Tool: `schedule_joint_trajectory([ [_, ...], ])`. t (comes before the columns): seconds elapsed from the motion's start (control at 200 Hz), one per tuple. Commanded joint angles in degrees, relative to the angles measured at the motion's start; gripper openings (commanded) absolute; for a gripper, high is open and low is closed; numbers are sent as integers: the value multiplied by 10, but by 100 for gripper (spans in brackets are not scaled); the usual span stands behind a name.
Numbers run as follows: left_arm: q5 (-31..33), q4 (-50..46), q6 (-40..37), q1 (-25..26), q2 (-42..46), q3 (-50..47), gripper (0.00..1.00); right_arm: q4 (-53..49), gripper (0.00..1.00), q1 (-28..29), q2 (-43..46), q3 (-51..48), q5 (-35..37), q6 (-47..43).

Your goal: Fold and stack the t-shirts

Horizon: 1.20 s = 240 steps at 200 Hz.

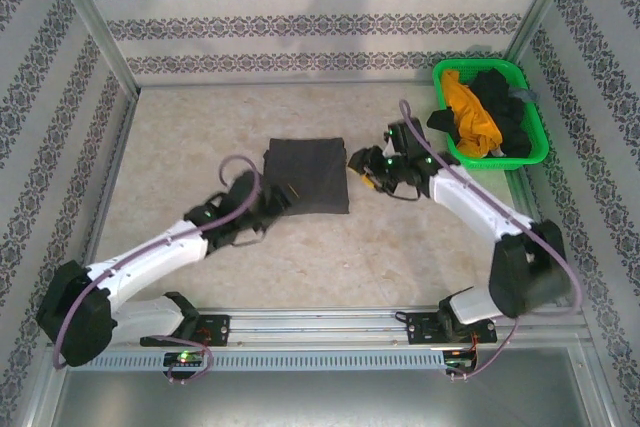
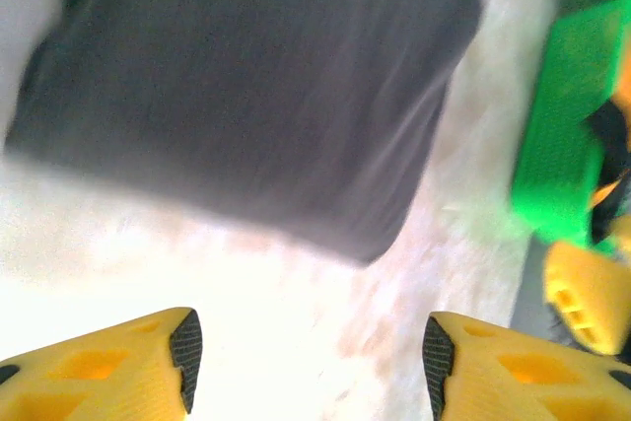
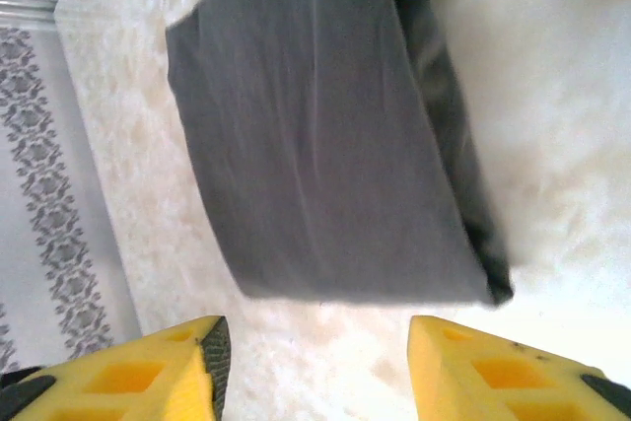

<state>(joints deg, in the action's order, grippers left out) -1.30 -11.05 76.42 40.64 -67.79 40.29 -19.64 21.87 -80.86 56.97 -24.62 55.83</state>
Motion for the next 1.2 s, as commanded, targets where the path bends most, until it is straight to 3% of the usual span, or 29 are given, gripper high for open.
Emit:
schedule_joint_trajectory([
  [0.0,131,71,145,49,-37,-24,65,82,54,17,62,-62,-7,40],
  [0.2,188,193,241,85,-166,11,80,53,55,25,145,-115,-3,55],
  [0.465,205,246,354,94,-299,68,78,15,55,21,200,-130,6,57],
  [0.63,230,270,379,74,-355,86,60,12,54,16,221,-141,5,65],
  [0.669,231,287,379,65,-369,88,50,8,54,15,224,-142,4,65],
  [0.704,231,305,378,56,-380,89,34,5,54,13,227,-142,3,65],
  [0.759,230,333,367,37,-394,89,10,2,53,10,231,-141,2,66],
  [0.799,224,341,353,20,-396,89,0,1,53,8,233,-140,0,65],
  [0.969,169,365,247,-88,-373,67,0,-25,53,5,236,-117,-1,46],
  [1.194,-4,397,45,-299,-376,66,0,-46,52,5,237,-98,-2,25],
])
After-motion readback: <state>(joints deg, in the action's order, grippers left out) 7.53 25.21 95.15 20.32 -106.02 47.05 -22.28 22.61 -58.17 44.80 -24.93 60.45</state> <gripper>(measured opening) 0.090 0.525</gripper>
